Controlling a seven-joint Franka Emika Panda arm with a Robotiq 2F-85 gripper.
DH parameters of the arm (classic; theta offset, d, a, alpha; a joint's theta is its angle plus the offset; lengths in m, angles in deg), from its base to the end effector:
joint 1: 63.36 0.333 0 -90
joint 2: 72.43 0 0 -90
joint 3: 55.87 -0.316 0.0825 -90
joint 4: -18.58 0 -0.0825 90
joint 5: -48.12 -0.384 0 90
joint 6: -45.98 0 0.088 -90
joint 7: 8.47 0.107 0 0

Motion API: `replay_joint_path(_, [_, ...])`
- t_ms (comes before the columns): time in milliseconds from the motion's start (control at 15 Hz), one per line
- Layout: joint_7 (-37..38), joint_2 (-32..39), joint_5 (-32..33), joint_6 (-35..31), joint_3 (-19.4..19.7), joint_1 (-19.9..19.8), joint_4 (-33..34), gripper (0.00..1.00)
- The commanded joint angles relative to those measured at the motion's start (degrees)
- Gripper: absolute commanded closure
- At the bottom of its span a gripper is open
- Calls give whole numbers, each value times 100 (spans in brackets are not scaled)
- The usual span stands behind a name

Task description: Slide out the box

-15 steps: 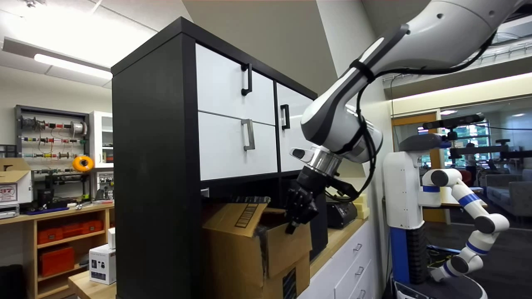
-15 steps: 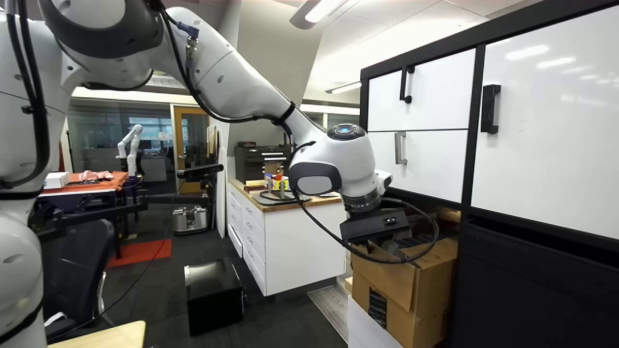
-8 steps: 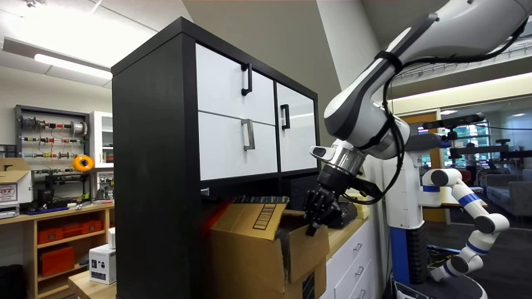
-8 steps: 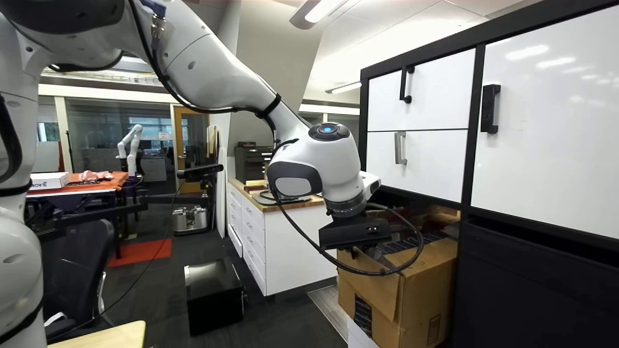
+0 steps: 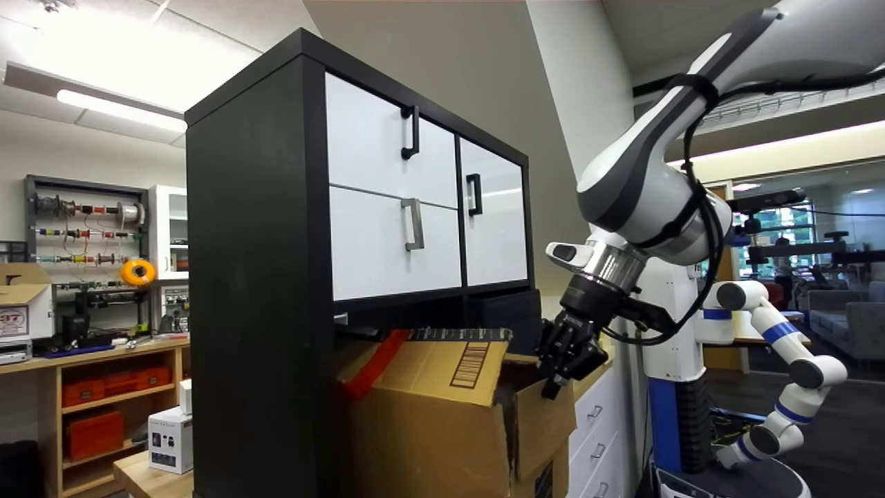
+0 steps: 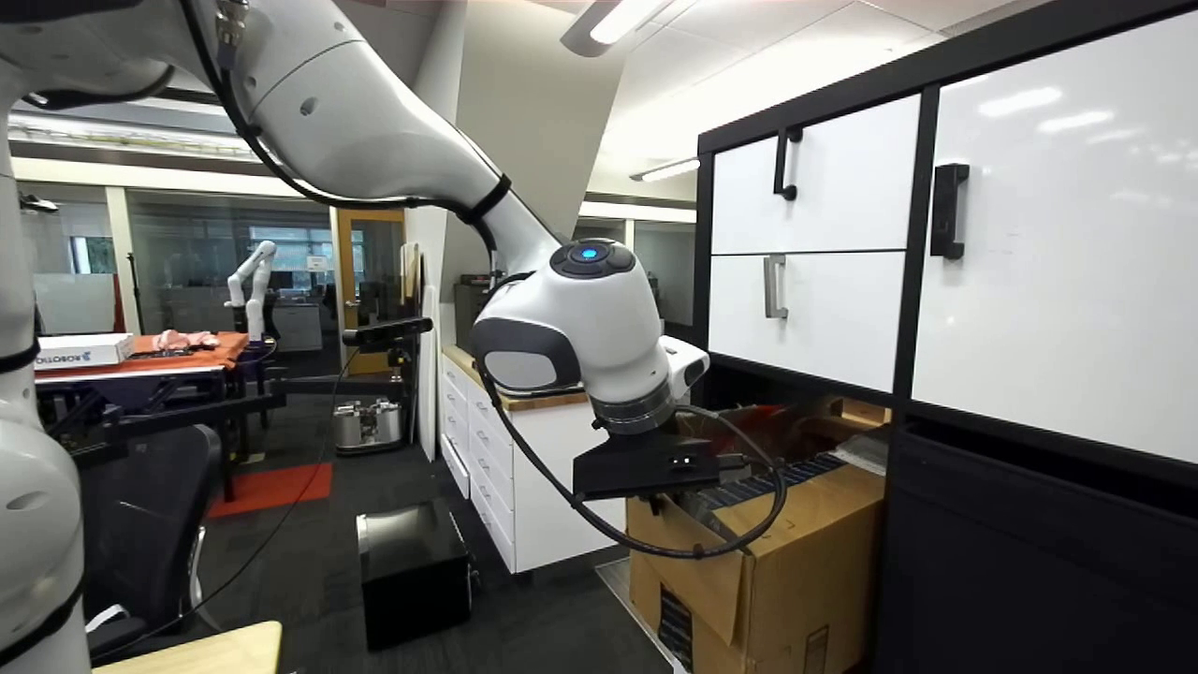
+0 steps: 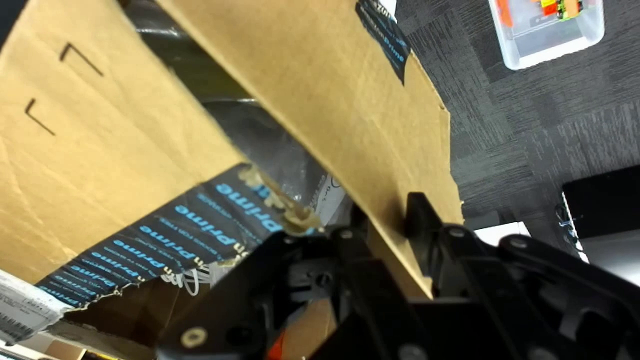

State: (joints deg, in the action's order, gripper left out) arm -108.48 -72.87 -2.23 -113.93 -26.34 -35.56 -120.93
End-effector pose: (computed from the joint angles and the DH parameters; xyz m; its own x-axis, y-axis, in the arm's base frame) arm 0.5004 -0.0505 0.3333 0.4780 0.7382 0.4760 0.7503 -0.6249 0.2157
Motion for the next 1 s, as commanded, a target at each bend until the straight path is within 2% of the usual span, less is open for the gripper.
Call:
replay_joint_path(0, [275,-738,194,-349,18,-50,-646,94])
replay_joint_path(467, [598,-827,368,-456,-71,-69,-798,94])
replay_joint_path(533, [724,-767,361,-513,-106,-52,-763,90])
replay_joint_path(600, [871,-719,369,-549,-148,-39,-728,52])
replay_joint_path(733, [1223,-680,415,-591,-254,-21,-677,46])
replay_joint_path(933, [2274,-580,865,-814,-449,-93,-645,27])
